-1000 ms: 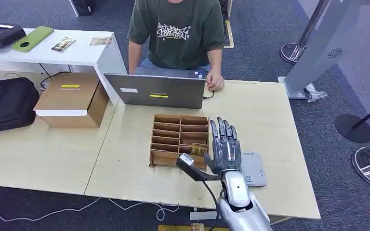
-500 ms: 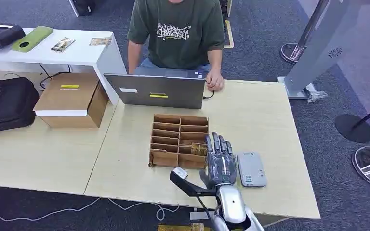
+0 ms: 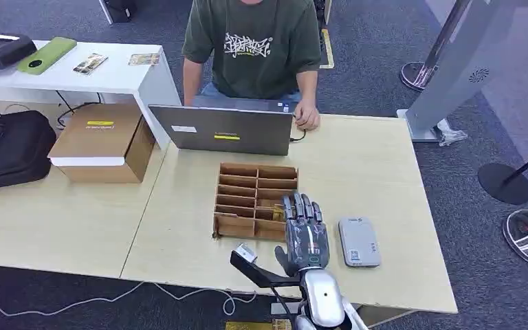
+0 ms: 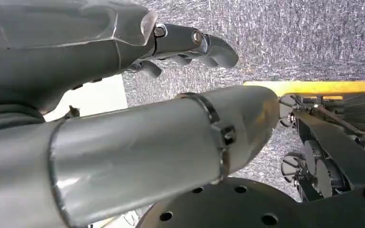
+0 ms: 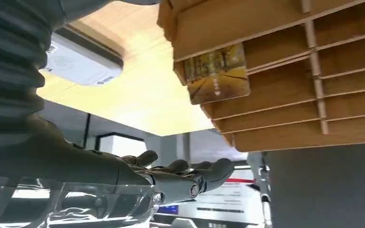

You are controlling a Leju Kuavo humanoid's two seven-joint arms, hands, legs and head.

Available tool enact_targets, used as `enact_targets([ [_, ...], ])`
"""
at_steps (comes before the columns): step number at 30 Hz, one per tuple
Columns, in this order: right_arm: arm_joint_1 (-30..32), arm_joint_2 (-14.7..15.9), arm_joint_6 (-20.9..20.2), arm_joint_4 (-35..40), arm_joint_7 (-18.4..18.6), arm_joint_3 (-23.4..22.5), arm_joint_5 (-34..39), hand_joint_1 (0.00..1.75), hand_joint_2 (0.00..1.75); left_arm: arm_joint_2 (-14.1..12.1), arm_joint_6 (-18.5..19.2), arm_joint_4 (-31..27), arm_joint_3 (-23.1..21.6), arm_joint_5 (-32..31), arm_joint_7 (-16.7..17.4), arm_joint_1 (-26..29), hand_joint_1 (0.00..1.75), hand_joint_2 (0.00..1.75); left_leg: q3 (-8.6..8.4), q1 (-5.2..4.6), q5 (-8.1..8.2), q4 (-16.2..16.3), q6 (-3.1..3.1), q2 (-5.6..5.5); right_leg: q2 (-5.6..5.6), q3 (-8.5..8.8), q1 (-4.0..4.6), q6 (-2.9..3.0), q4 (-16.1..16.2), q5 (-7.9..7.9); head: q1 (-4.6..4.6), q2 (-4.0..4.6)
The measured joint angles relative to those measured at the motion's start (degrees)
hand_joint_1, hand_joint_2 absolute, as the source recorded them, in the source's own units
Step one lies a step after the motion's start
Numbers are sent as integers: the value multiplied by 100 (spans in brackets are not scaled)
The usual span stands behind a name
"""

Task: Pass the card to the sensor for recognition and then transmit it.

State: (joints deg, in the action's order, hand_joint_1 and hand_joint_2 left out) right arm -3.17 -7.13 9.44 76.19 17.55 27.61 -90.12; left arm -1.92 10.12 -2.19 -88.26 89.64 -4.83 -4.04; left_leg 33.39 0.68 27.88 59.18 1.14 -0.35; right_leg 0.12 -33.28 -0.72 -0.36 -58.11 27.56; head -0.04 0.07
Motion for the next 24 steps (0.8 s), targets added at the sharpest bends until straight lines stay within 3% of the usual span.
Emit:
enact_targets([
  [6,-226,-190,153,-427,-371,0,0,0,175,9,-22,0,0,20,0,-13,0,0,-1,2,-1,0,0,1,1,0,1,0,0,0,-2,0],
  [13,-436,-356,334,-929,-404,-9,0,0,175,33,-20,0,0,35,0,-8,0,0,0,1,-3,0,3,0,0,0,0,0,-1,0,0,0],
  [24,-459,-376,365,-1114,-382,-133,0,0,175,31,-28,0,0,35,61,-9,0,0,0,0,-2,0,3,0,0,-1,0,0,0,0,0,0],
])
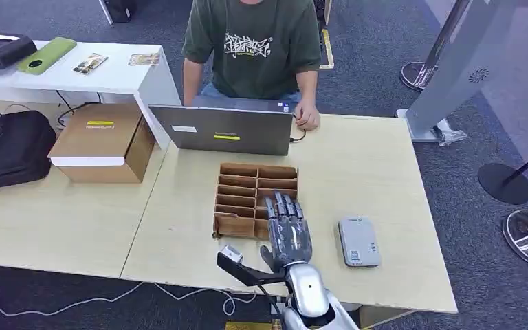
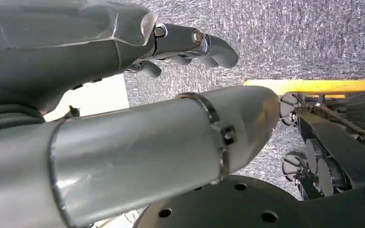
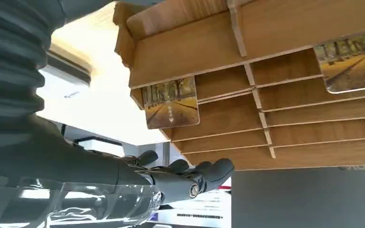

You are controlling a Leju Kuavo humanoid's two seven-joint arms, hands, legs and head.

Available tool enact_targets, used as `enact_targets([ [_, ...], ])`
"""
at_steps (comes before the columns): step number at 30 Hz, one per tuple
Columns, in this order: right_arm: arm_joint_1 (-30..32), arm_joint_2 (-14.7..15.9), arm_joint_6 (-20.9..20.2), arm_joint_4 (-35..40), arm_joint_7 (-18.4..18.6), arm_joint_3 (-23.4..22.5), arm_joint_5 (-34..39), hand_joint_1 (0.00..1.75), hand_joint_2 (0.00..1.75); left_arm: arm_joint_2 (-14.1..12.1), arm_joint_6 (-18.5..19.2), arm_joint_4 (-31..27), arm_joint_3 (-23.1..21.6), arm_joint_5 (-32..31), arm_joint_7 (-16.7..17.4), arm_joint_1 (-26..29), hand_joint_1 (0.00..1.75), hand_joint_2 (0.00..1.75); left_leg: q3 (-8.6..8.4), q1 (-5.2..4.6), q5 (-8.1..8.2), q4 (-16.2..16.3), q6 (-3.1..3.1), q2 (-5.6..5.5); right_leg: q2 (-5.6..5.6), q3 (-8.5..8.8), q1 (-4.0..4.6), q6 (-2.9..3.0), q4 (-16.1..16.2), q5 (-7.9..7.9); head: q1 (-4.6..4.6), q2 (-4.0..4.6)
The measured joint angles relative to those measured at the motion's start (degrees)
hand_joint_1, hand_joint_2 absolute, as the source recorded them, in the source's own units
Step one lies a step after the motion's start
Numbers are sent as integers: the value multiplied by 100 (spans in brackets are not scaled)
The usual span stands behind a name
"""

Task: Pass the card to the sensor for recognition and then transmit it.

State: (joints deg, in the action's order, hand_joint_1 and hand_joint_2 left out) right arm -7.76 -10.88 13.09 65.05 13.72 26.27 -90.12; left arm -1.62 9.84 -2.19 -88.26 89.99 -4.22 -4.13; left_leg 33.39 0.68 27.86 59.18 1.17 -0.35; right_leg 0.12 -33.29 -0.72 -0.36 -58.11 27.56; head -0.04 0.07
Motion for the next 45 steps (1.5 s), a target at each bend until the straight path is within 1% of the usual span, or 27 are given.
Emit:
enact_targets([
  [3,-12,0,-2,-35,57,-11,0,0,175,0,0,0,0,0,2,0,0,0,0,0,0,0,0,0,0,0,0,0,0,0,0,0],
  [7,-70,0,13,-157,13,-50,0,0,175,-2,-2,0,0,0,9,0,0,0,0,0,0,0,0,0,0,0,0,0,-1,0,0,0],
  [11,-186,0,131,-346,18,-66,0,0,175,-11,-2,0,0,0,9,0,0,0,0,0,-1,0,0,0,0,0,0,0,-1,0,0,0],
  [15,-193,0,136,-352,18,-66,0,0,175,-11,-2,0,0,0,9,1,0,0,0,0,-1,0,0,0,0,0,0,0,-1,0,0,0],
  [17,-289,0,151,-485,-54,-83,0,0,175,-26,4,0,9,0,7,3,0,0,0,0,0,0,0,0,0,0,0,0,0,0,0,0],
  [18,-299,-2,149,-505,-54,-85,0,17,175,-28,7,0,9,0,7,4,0,0,0,0,0,0,0,0,0,0,0,0,0,0,0,0],
  [19,-304,-2,146,-520,-54,-88,0,47,175,-28,9,0,11,0,7,4,0,0,0,0,0,0,0,0,0,0,0,0,0,0,0,0],
  [20,-307,-2,146,-536,-54,-90,0,150,175,-31,9,0,11,0,9,5,0,0,0,0,0,0,0,0,0,0,0,0,0,0,0,0],
  [21,-311,-2,146,-551,-54,-92,0,175,175,-31,9,0,13,0,7,6,0,0,0,0,0,0,0,0,0,0,0,0,0,0,0,0],
  [23,-312,-2,153,-564,-54,-94,0,171,175,-31,11,0,15,0,7,7,0,0,0,0,0,0,0,0,0,0,0,0,0,0,0,0],
  [24,-313,-2,155,-564,-54,-94,0,147,175,-31,11,0,15,0,7,8,0,0,0,0,0,0,0,0,0,0,0,0,0,0,0,0],
  [25,-314,-2,157,-562,-52,-94,0,141,175,-31,11,0,15,0,7,9,0,0,0,0,0,0,0,0,0,0,0,0,0,0,0,0],
  [26,-319,-2,164,-562,-46,-94,0,131,175,-31,11,0,15,0,7,10,0,0,0,0,0,0,0,0,0,0,0,0,0,0,0,0],
  [29,-327,-2,199,-562,-9,-94,0,120,175,-31,11,0,17,0,7,11,0,0,0,0,0,0,0,0,0,1,0,0,0,0,0,0],
  [30,-335,-2,212,-557,-6,-94,-2,40,175,-31,13,0,17,0,7,14,0,0,-1,0,0,0,0,0,0,1,0,0,0,0,0,0],
  [31,-345,-2,214,-546,-6,-94,0,2,175,-31,18,0,20,0,7,14,0,0,-1,0,0,0,0,0,0,1,0,0,0,0,-2,0],
  [45,-342,0,214,-514,48,-92,0,0,175,-31,26,0,17,-2,7,17,0,0,-1,0,0,0,0,0,0,1,0,0,0,0,0,0],
])
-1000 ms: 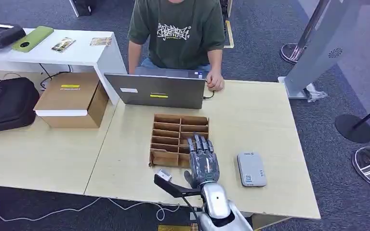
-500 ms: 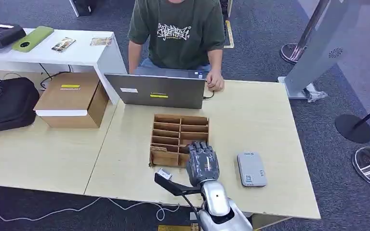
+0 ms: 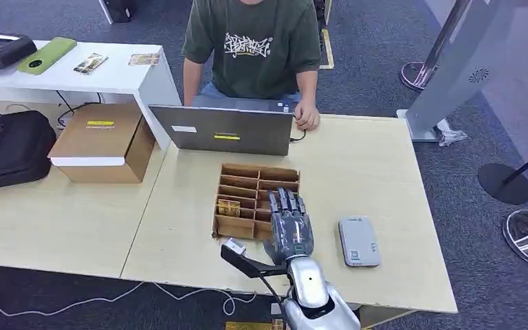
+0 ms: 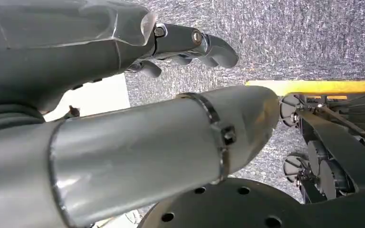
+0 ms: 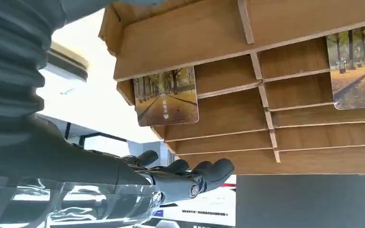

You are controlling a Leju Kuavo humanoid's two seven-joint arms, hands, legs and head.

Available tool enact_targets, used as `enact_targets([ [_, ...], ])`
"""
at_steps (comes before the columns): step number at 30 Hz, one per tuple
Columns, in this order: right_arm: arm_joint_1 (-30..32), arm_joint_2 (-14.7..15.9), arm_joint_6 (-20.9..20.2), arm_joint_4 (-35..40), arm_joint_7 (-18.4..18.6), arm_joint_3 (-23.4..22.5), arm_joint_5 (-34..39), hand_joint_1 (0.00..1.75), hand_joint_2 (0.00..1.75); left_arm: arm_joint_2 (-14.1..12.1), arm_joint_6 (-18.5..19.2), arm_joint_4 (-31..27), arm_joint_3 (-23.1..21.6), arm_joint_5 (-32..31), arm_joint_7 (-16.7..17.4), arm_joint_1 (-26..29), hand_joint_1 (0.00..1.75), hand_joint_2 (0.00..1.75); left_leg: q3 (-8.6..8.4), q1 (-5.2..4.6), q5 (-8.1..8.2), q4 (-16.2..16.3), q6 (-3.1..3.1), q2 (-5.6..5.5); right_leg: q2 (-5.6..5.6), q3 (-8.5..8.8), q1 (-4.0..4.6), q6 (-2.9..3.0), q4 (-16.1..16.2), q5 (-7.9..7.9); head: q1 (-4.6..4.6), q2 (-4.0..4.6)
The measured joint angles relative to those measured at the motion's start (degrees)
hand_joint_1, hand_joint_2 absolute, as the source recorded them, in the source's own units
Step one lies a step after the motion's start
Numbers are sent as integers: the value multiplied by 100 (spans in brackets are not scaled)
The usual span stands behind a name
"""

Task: Pass the card to the sensor for recognition and then transmit it.

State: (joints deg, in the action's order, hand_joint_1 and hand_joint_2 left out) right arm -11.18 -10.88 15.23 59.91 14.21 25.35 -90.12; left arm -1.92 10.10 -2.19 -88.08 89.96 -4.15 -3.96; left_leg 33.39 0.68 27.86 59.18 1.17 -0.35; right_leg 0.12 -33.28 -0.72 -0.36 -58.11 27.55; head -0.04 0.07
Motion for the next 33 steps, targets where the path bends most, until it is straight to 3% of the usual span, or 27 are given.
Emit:
enact_targets([
  [6,-1,-2,-2,0,-42,0,0,5,175,0,0,0,0,-15,0,0,0,0,0,0,0,0,0,0,0,0,0,0,0,0,0,0],
  [7,-1,-2,-2,0,-44,0,0,45,175,0,0,0,0,-15,0,0,0,0,0,0,0,0,0,0,0,0,0,0,0,0,0,0],
  [8,-1,-2,-2,0,-52,0,0,45,175,0,2,0,0,-15,0,0,0,0,0,0,0,0,0,0,0,0,0,0,0,0,0,0],
  [10,-1,-2,-7,0,-72,0,0,143,175,0,2,0,0,-15,0,0,0,0,0,0,0,0,0,0,0,0,0,0,0,0,0,0],
  [11,-2,-2,-9,0,-85,0,0,161,175,0,4,0,0,-15,0,0,0,0,0,0,0,0,0,0,0,0,0,0,0,0,0,0],
  [13,-5,-2,-26,0,-83,4,0,168,175,-2,4,0,0,-13,0,0,0,0,0,0,0,0,0,0,0,0,0,0,0,0,0,0],
  [17,-4,0,-94,41,24,37,0,145,175,-4,4,0,0,2,0,0,0,0,0,0,0,0,0,0,0,0,0,0,0,0,0,0],
  [18,-5,0,-103,59,28,50,0,98,175,-4,4,0,0,2,0,0,0,0,0,0,0,0,0,0,0,0,0,0,0,0,0,0],
  [19,-4,0,-103,72,44,59,0,0,175,-4,4,0,0,2,0,0,0,0,0,0,0,0,0,0,0,0,0,0,0,0,0,0],
  [33,4,0,-138,249,140,190,0,0,175,-7,0,0,0,2,-7,2,0,0,0,0,0,0,0,0,0,0,0,0,0,0,0,0],
])
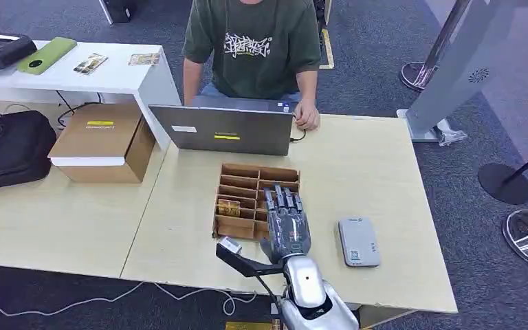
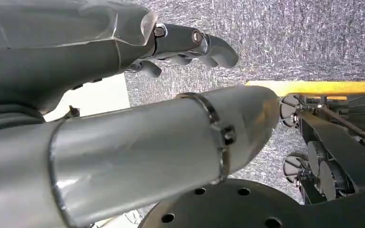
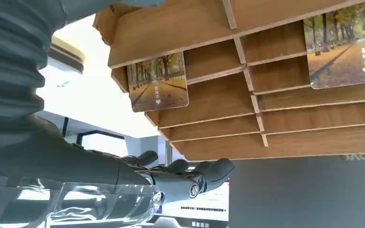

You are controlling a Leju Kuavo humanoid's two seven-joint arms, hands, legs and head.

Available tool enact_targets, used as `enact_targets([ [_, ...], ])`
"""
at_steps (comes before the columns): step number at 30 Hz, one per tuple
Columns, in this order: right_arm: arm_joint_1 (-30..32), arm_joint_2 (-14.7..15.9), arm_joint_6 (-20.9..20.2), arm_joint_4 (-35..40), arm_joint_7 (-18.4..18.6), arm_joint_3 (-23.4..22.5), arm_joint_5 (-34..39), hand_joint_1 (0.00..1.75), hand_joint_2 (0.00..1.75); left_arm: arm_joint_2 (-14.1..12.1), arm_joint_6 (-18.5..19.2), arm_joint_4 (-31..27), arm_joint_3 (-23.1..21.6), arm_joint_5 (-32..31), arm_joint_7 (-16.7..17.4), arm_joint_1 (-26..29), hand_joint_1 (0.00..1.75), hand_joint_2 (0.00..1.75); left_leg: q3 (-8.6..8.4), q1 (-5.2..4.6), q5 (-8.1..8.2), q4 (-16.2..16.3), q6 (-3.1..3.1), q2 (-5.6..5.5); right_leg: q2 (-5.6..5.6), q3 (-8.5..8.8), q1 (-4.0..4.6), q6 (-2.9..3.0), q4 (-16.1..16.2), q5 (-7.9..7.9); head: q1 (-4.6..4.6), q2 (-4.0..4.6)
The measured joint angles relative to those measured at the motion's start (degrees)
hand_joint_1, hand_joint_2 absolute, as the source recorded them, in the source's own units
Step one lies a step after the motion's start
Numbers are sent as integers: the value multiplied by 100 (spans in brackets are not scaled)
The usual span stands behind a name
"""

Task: Pass the card to the sensor for recognition and then transmit it.

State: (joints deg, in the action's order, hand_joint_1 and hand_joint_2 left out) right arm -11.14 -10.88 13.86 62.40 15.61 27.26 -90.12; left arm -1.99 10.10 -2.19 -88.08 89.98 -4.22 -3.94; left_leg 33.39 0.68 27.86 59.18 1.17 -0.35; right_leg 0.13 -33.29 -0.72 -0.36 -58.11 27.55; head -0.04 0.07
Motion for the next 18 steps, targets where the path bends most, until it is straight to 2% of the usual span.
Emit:
enact_targets([
  [3,16,0,-7,28,-2,2,0,0,175,0,2,0,0,0,-9,0,0,0,0,0,0,0,0,0,0,0,0,0,0,0,0,0],
  [4,23,0,-11,39,-6,2,0,35,175,0,4,0,0,0,-9,1,0,0,0,0,0,0,0,0,0,0,0,0,0,0,0,0],
  [5,25,2,-28,46,-7,2,0,168,175,0,9,0,0,0,-9,1,0,0,0,0,0,0,0,0,0,0,0,0,0,0,0,0],
  [7,29,2,-42,55,-7,2,0,173,175,0,11,0,0,0,-9,2,0,0,0,0,0,0,0,0,0,0,0,0,0,0,0,0],
  [18,35,9,-52,83,-24,2,-2,175,175,0,52,0,0,0,-9,13,0,0,0,0,0,0,0,0,0,0,0,0,0,0,0,0],
])
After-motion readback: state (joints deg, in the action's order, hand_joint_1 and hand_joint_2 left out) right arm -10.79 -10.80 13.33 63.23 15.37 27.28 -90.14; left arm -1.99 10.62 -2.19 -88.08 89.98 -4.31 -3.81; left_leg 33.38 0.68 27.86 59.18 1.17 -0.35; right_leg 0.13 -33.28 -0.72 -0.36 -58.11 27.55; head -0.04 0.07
